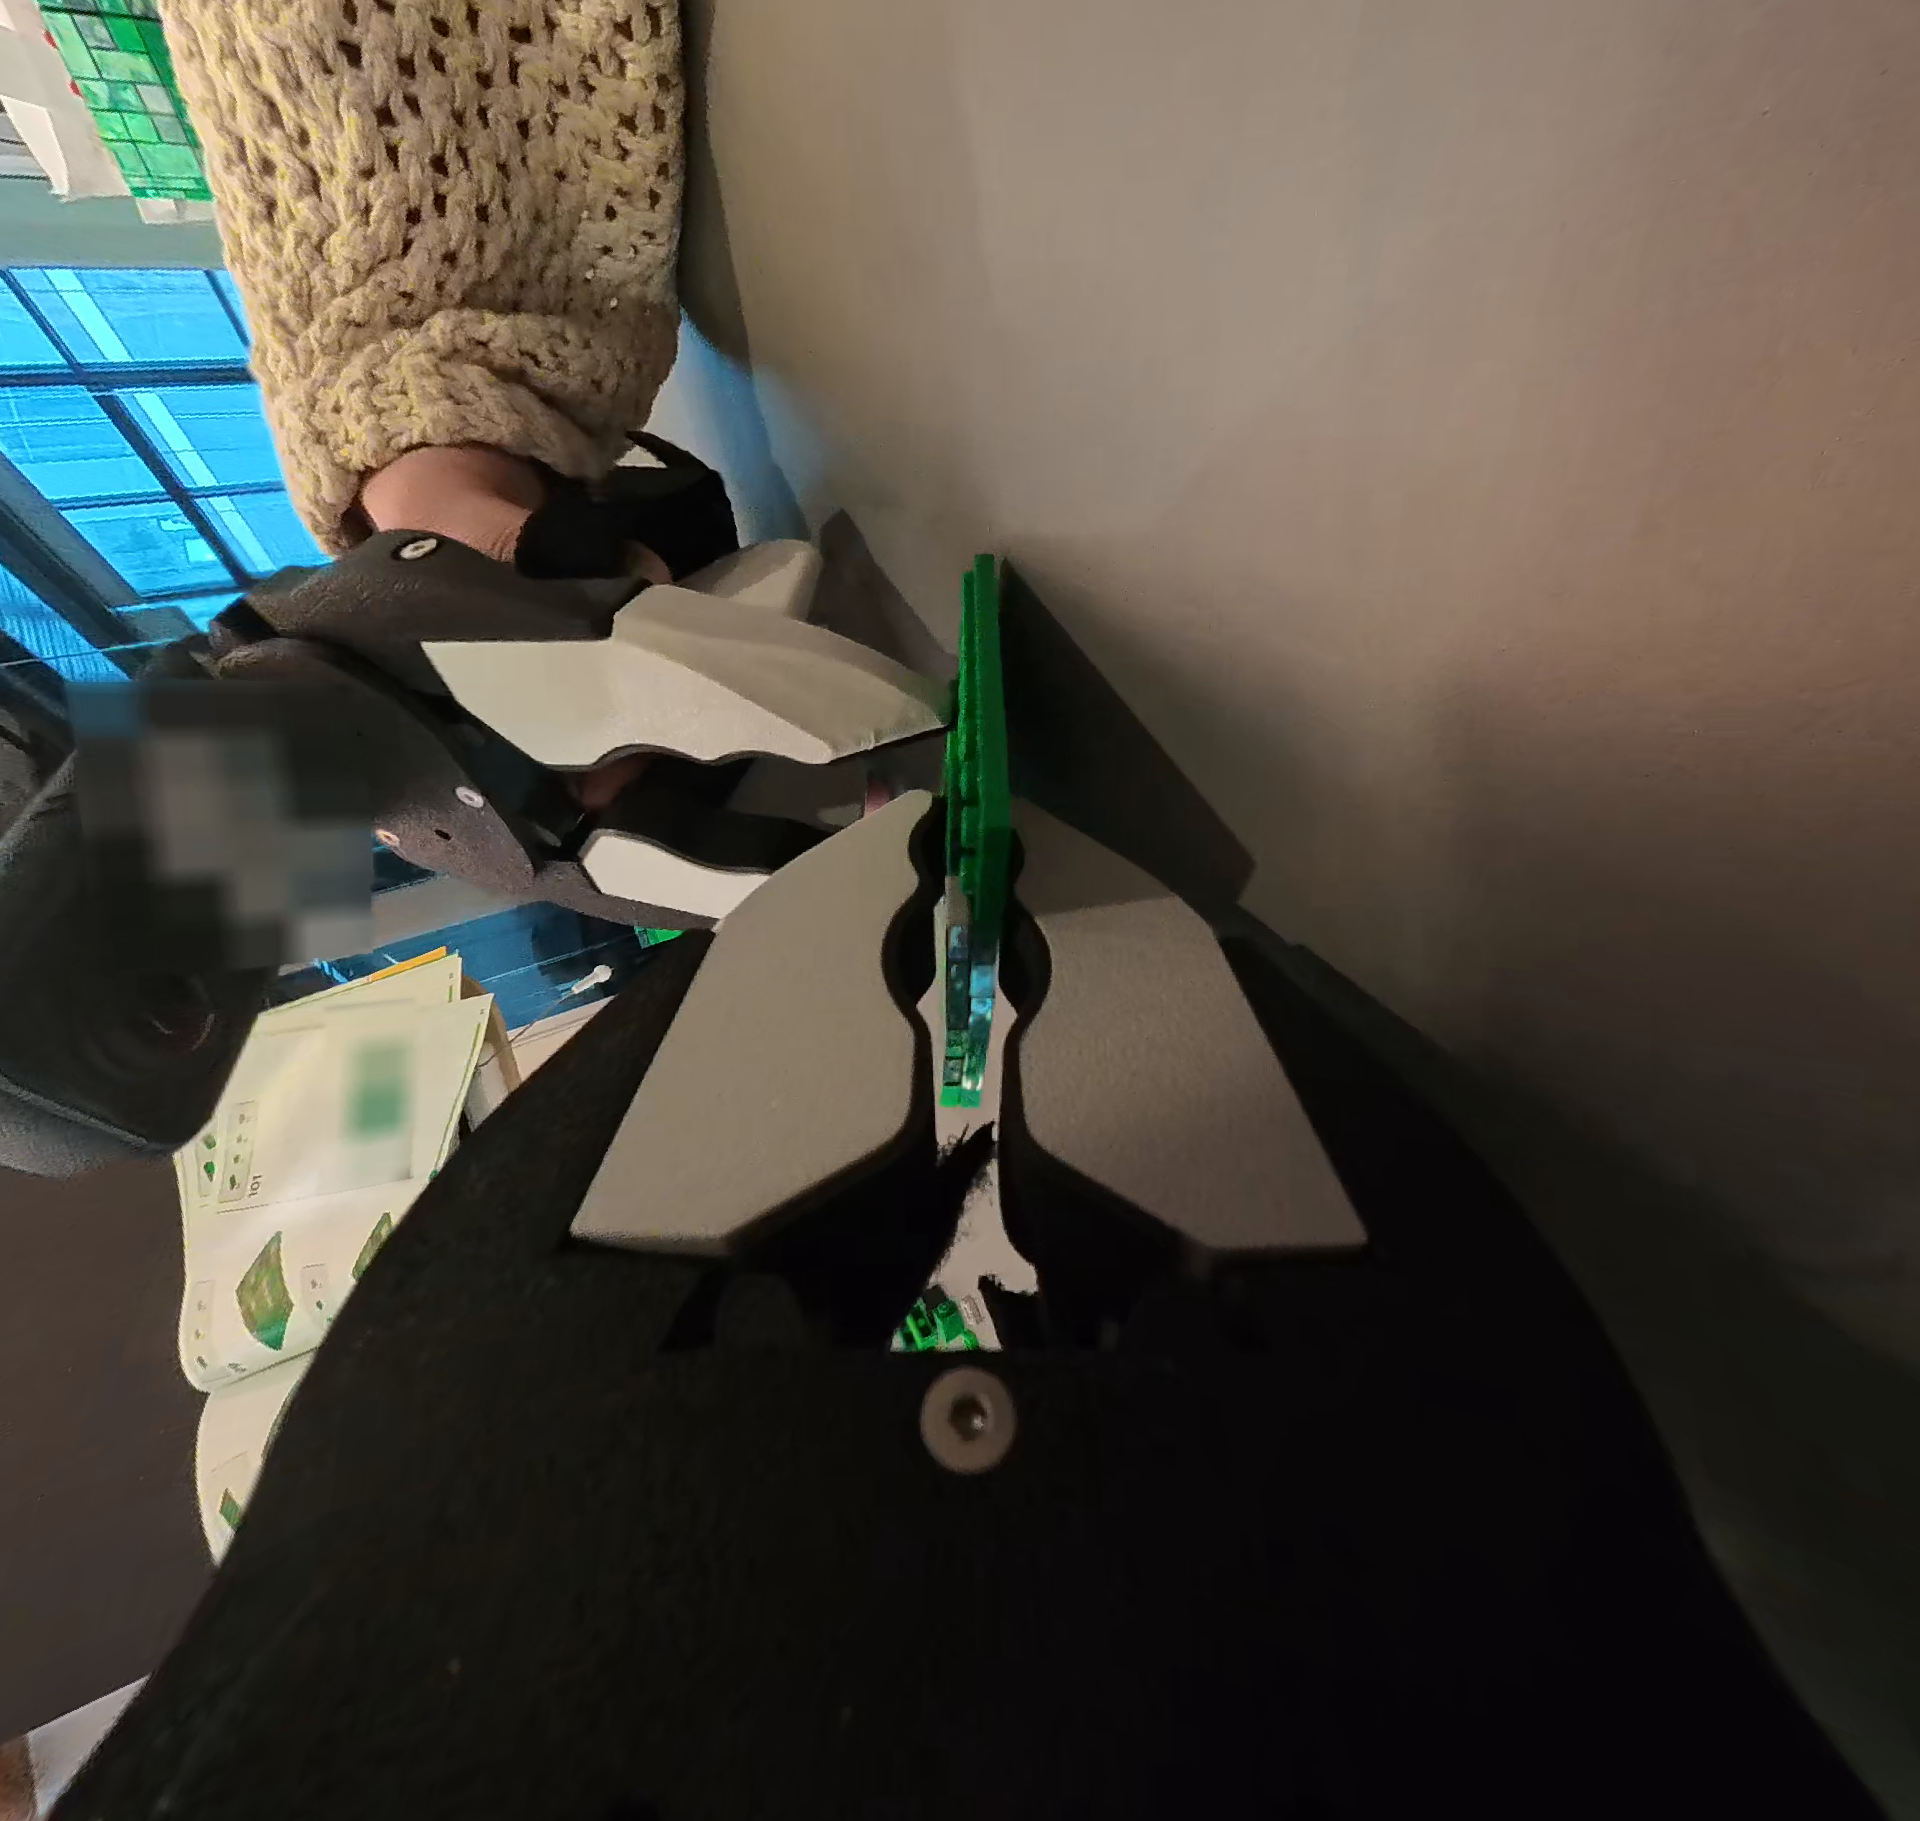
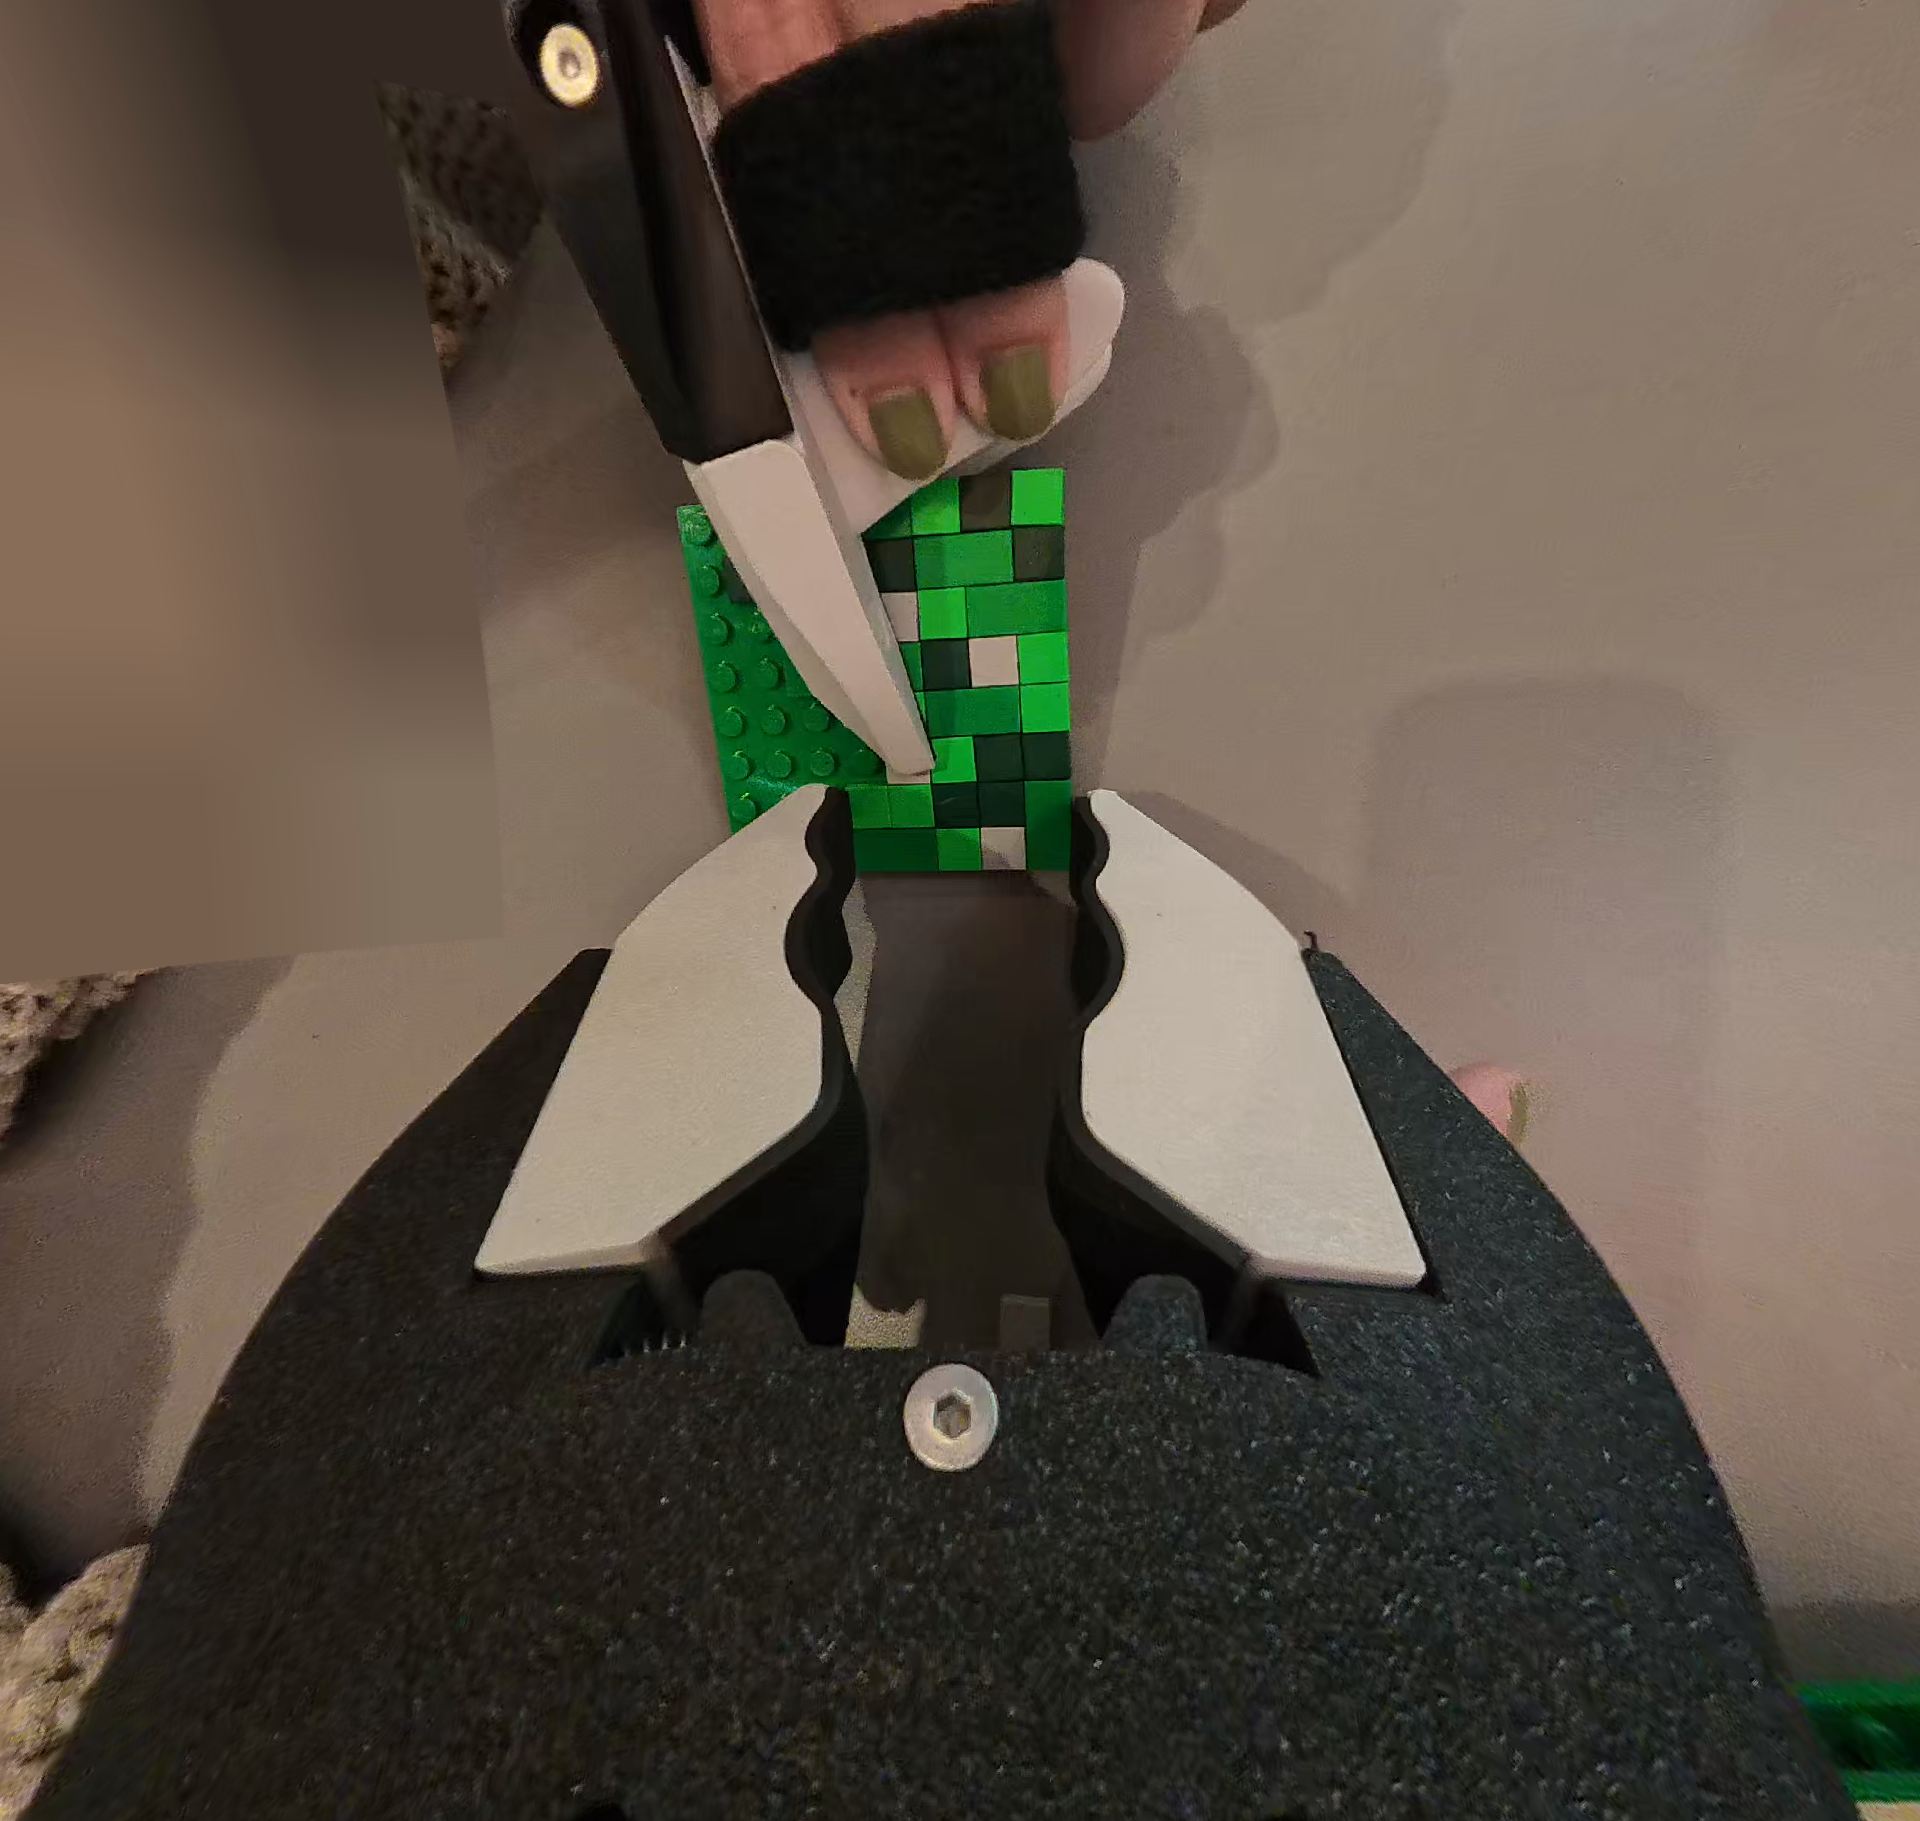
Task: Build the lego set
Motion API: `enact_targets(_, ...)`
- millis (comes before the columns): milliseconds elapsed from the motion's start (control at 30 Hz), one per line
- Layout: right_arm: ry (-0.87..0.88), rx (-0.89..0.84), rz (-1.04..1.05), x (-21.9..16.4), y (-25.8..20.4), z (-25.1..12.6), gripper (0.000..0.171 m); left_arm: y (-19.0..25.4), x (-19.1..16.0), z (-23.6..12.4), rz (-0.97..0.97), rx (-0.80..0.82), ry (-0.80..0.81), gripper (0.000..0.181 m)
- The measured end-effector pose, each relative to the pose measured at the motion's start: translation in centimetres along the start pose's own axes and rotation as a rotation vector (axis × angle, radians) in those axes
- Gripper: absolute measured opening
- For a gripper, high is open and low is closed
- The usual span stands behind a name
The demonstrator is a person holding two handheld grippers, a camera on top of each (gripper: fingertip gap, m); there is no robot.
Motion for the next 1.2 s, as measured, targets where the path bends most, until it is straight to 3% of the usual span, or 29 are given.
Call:
enact_targets(33,-0.002,0.008,0.009,0.0,0.0,0.0,0.040,0.0,0.0,0.0,0.000,0.002,0.000,0.006)
enact_targets(133,-0.006,0.020,0.028,0.1,0.1,-0.1,0.037,0.1,0.1,-0.1,0.006,-0.006,0.007,0.008)
enact_targets(167,0.011,-0.009,0.067,0.3,0.8,-0.2,0.012,0.1,0.4,-0.1,0.006,0.000,0.021,0.006)
enact_targets(200,0.035,-0.015,0.088,0.2,1.2,-0.3,0.000,0.0,0.6,0.0,0.007,0.007,0.027,0.006)
enact_targets(300,0.051,-0.044,0.069,0.0,1.3,-0.4,0.000,-0.1,0.4,0.0,-0.002,0.007,0.023,0.006)
enact_targets(400,0.076,-0.189,-0.035,0.3,1.5,-0.6,0.036,-0.3,-0.3,0.0,-0.079,0.004,0.005,0.006)
enact_targets(467,0.111,-0.318,-0.111,0.5,1.7,-1.3,0.041,-0.8,-0.5,0.0,-0.199,-0.003,0.028,0.006)
enact_targets(633,0.123,-0.363,-0.099,0.2,0.5,-2.2,0.034,-1.3,-1.0,0.0,-0.348,-0.042,0.069,0.006)
enact_targets(833,0.110,-0.248,0.013,0.2,0.3,-2.4,0.037,-1.7,-0.9,0.1,-0.400,-0.125,0.076,0.006)
enact_targets(1033,0.025,-0.281,-0.026,-0.4,-0.1,-2.3,0.038,-1.9,-0.6,0.4,-0.391,-0.191,0.055,0.007)
enact_targets(1200,0.125,-0.193,0.073,0.1,-0.4,-2.6,0.037,-2.3,-0.5,0.4,-0.400,-0.207,0.064,0.006)
Point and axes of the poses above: each gripper's, where its closed fingertips meet, z out along the fingers, x out of its top, y = z × x across the jaws, the point moved 3 cm from there along -z, back along the fingers, and after that the axes turned 11 degrees about -x, right-handed, at the moved point
